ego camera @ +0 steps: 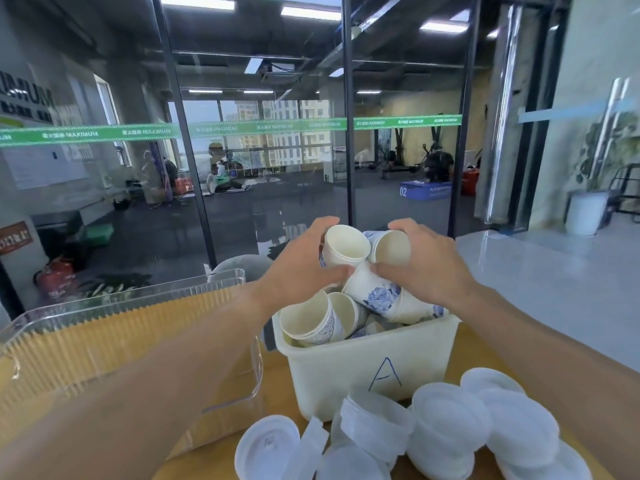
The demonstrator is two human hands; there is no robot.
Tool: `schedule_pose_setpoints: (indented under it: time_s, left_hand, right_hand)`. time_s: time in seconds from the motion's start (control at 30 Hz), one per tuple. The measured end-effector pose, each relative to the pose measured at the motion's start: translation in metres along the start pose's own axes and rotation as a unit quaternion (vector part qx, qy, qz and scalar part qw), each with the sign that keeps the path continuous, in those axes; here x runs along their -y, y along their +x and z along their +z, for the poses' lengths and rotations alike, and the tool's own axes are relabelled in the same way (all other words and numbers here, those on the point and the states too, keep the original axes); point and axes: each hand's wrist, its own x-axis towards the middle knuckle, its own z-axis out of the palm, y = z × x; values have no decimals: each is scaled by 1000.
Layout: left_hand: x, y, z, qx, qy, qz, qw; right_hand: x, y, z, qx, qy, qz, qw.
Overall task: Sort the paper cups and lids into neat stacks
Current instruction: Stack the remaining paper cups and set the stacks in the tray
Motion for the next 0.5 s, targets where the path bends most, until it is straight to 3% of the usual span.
schedule_pose_setpoints:
  time_s: [0.27,0.5]
  left_hand:
    - [-10,-28,-19,-115,-62,5,991]
    - [-12,-113,-79,-195,-140,-23,971]
  right_hand:
    - [19,-5,-12,-49,116,-7,992]
    - [72,-40,-25,-67,192,-65,977]
